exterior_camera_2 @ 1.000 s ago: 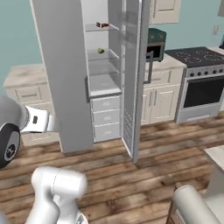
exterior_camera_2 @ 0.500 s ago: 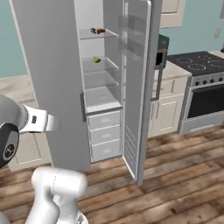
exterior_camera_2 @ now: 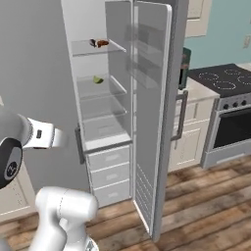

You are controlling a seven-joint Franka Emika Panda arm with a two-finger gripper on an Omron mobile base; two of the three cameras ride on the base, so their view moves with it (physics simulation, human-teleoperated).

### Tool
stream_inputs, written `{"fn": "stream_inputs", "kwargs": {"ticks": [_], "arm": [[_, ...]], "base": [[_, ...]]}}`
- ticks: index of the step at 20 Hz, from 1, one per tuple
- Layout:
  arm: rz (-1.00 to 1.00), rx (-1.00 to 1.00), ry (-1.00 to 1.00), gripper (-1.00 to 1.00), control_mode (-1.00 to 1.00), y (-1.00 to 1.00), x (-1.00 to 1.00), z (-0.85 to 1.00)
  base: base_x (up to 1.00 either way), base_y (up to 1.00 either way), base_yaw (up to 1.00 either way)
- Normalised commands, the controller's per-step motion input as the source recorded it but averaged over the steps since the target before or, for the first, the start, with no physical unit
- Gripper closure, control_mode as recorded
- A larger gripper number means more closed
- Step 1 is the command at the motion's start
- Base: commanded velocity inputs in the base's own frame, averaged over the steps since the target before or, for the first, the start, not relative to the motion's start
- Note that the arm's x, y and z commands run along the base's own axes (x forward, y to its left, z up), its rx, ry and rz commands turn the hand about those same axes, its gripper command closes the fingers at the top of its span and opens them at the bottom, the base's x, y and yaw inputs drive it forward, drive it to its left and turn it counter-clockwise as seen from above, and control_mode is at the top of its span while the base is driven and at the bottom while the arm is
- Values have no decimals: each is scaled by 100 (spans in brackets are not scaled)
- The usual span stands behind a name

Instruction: Transport the fish and garlic to the fridge. Place the fish on the rack containing meat and place the garlic on the rack containing the vegetable, ensuring meats and vegetables are on different racks.

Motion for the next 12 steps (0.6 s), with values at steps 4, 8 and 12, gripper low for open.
{"fn": "stream_inputs", "kwargs": {"ticks": [4,8,12], "arm": [[0,0,0,100,100,0,0,0],[0,0,0,100,100,0,0,0],[0,0,0,100,100,0,0,0]], "base": [[100,-1,-1],[100,0,0],[100,-1,0]]}}
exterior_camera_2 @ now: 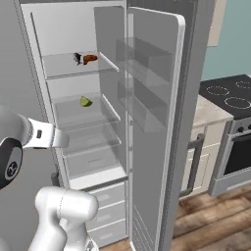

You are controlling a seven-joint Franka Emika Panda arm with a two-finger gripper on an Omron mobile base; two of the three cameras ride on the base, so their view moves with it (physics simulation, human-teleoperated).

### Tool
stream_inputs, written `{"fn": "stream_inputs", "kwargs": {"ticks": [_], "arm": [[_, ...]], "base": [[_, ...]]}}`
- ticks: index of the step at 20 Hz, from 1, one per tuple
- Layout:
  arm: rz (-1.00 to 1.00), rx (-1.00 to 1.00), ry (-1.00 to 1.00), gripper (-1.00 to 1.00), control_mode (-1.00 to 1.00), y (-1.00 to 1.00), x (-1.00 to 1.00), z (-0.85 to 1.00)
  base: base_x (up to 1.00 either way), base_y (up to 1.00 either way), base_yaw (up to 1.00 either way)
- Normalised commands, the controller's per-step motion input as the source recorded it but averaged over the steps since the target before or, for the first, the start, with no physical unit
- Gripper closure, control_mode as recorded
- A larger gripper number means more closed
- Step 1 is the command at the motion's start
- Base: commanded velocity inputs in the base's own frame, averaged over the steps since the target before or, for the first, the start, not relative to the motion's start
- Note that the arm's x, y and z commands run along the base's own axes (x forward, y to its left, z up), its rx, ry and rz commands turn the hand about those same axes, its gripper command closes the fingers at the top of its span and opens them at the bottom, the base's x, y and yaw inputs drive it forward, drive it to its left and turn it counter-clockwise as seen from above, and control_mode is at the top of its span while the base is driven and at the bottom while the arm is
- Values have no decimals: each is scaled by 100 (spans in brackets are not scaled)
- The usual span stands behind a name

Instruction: Transport the fish and garlic to the fridge. Place the fish on the rack containing meat and place the garlic on the rack containing the vegetable, ensuring meats and vegetables are on different racks.

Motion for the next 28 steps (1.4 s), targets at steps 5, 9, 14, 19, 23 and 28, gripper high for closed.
{"fn": "stream_inputs", "kwargs": {"ticks": [5,9,14,19,23,28], "arm": [[0,0,0,100,100,0,0,0],[0,0,0,100,100,0,0,0],[0,0,0,100,100,0,0,0],[0,0,0,100,100,0,0,0],[0,0,0,100,100,0,0,0],[0,0,0,100,100,0,0,0]], "base": [[100,0,0],[100,0,3],[90,-12,30],[78,-17,33],[71,-32,34],[66,-38,32]]}}
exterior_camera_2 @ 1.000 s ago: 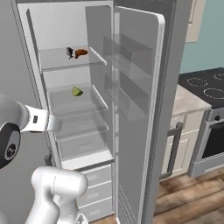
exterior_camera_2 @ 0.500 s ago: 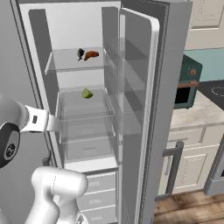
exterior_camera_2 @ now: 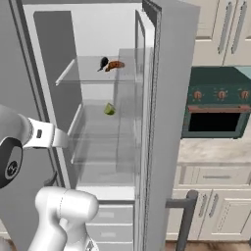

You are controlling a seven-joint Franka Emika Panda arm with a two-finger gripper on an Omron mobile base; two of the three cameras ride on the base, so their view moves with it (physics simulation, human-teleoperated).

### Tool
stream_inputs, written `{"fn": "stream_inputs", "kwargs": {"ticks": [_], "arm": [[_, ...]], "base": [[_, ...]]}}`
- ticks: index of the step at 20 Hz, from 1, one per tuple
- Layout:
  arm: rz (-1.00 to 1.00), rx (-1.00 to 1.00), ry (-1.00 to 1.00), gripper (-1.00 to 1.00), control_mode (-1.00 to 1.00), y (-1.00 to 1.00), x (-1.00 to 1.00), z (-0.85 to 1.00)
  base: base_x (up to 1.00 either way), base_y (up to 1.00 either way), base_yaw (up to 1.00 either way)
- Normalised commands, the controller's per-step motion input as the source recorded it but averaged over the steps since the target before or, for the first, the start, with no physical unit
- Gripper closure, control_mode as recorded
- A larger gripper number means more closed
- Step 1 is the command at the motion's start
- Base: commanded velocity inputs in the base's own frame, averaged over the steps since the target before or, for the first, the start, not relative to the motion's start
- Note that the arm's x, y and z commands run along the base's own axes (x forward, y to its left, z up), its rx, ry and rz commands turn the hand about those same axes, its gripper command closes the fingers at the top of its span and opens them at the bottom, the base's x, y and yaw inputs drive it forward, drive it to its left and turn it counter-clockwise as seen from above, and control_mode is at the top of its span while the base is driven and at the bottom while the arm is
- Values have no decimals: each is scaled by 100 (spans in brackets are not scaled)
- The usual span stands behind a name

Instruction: Transport the fish and garlic to the fridge. Place the fish on the rack containing meat and place the garlic on the rack containing the vegetable, ensuring meats and vegetables are on different racks.

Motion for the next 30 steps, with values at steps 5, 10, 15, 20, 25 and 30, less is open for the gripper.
{"fn": "stream_inputs", "kwargs": {"ticks": [5,10,15,20,25,30], "arm": [[0,0,0,100,100,0,0,0],[0,0,0,100,100,0,0,0],[0,0,0,100,100,0,0,0],[0,0,0,100,100,0,0,0],[0,0,0,100,100,0,0,0],[0,0,0,100,100,0,0,0]], "base": [[65,-27,29],[46,-24,21],[-6,-53,-1],[27,-3,-13],[10,-10,-29],[6,-5,-32]]}}
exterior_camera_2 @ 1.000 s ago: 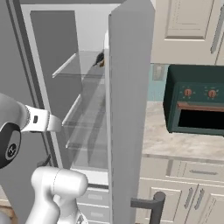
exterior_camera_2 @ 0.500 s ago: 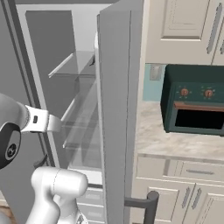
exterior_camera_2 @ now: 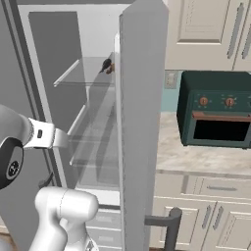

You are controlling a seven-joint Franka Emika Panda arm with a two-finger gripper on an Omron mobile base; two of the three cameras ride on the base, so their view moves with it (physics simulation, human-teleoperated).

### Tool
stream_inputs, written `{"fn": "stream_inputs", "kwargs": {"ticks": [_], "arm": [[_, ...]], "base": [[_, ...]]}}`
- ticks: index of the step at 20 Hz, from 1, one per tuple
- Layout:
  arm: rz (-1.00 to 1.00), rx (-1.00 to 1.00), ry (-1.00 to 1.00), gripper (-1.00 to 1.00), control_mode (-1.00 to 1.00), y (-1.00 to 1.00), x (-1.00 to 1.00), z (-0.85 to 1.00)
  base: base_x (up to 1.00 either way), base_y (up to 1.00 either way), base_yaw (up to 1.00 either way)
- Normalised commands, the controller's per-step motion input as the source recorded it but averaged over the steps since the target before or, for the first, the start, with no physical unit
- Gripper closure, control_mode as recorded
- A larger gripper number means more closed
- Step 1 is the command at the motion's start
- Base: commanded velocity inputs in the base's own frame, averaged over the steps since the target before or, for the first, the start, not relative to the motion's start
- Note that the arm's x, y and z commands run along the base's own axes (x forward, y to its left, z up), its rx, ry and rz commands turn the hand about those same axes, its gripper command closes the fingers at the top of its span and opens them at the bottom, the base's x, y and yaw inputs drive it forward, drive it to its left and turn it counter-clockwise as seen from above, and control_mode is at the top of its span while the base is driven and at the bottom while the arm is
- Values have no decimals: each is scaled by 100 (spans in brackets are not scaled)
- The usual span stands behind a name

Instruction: Transport the fish and garlic to the fridge. Place the fish on the rack containing meat and place the garlic on the rack containing the vegetable, ensuring meats and vegetables are on different racks.

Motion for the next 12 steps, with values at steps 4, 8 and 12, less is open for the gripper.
{"fn": "stream_inputs", "kwargs": {"ticks": [4,8,12], "arm": [[0,0,0,100,100,0,0,0],[-16,0,-4,100,-100,-10,11,0],[-17,0,-4,100,-100,-21,11,0]], "base": [[2,0,-32],[3,0,-8],[0,0,0]]}}
